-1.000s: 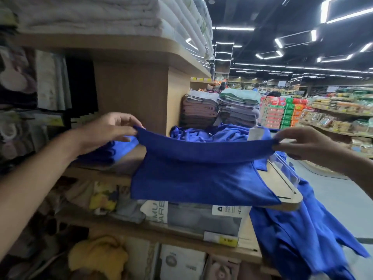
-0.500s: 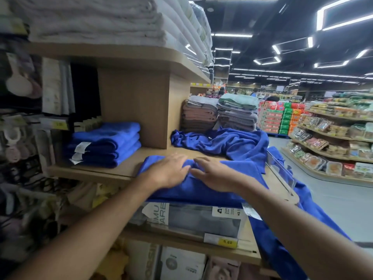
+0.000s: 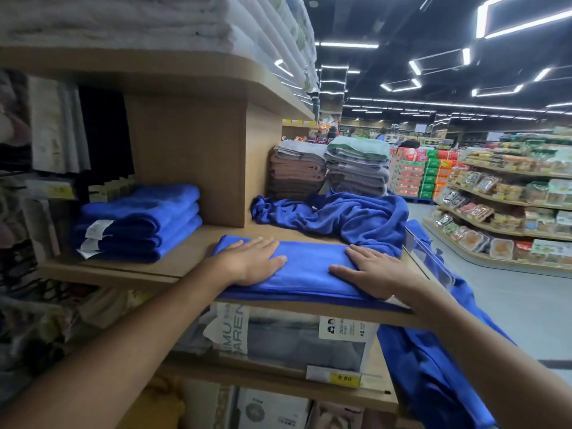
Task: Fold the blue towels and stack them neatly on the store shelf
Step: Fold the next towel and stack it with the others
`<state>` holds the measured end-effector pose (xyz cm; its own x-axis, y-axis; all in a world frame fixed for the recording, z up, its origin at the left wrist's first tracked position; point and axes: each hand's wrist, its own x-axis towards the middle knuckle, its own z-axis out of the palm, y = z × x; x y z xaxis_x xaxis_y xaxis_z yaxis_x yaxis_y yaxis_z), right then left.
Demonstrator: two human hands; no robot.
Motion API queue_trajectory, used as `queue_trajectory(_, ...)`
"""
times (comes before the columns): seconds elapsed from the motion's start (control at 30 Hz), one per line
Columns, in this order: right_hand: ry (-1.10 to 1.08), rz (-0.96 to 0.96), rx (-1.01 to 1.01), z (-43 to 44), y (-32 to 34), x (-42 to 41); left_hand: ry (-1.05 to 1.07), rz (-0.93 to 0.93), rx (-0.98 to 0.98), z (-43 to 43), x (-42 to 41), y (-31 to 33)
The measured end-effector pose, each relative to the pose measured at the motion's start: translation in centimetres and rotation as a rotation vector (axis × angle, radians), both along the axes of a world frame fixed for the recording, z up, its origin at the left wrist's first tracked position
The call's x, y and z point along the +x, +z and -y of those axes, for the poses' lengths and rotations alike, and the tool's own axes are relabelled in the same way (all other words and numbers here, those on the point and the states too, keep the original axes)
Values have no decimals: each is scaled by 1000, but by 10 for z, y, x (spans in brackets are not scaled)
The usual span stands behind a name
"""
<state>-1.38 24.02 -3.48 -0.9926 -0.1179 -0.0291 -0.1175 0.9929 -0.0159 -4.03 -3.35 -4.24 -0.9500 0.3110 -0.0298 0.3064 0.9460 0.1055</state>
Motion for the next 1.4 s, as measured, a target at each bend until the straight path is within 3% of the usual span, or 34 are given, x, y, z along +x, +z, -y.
queue_trajectory(0.17, 35, -110, -104, -7, 2, -11, 3, -11, -36, -14, -14, 8)
queue_trajectory(0.27, -164, -317, -116, -23, -3, -1, -38, -91, 12, -27, -6, 8)
queue_trajectory(0.33, -303, -254, -45, -37, -1, 7, -56, -73, 61, -38, 2, 3)
queue_trajectory(0.5, -279, -123, 66, -34, 16, 8, -36, -50, 34, -45, 6, -7)
queue_trajectory(0.6, -336, -45, -151, -31, 31, 0, -40, -47, 23, -44, 7, -5)
queue_trajectory(0.73, -488, 44, -782, -43, 43, -4, -36, -51, 26, -45, 9, -5)
queue_trajectory(0.8, -535, 98, -931, -50, 44, -3, -36, -50, 26, -45, 9, -4)
queue_trajectory(1.07, -577, 213, -1059, -63, 40, -11, -37, -46, 30, -45, 12, -2)
queue_trajectory(1.23, -508, 212, -1035, -55, 40, -11, -43, -40, 36, -44, 11, -3)
queue_trajectory(1.4, -470, 248, -1158, -53, 48, -8, -44, -41, 44, -45, 10, -5)
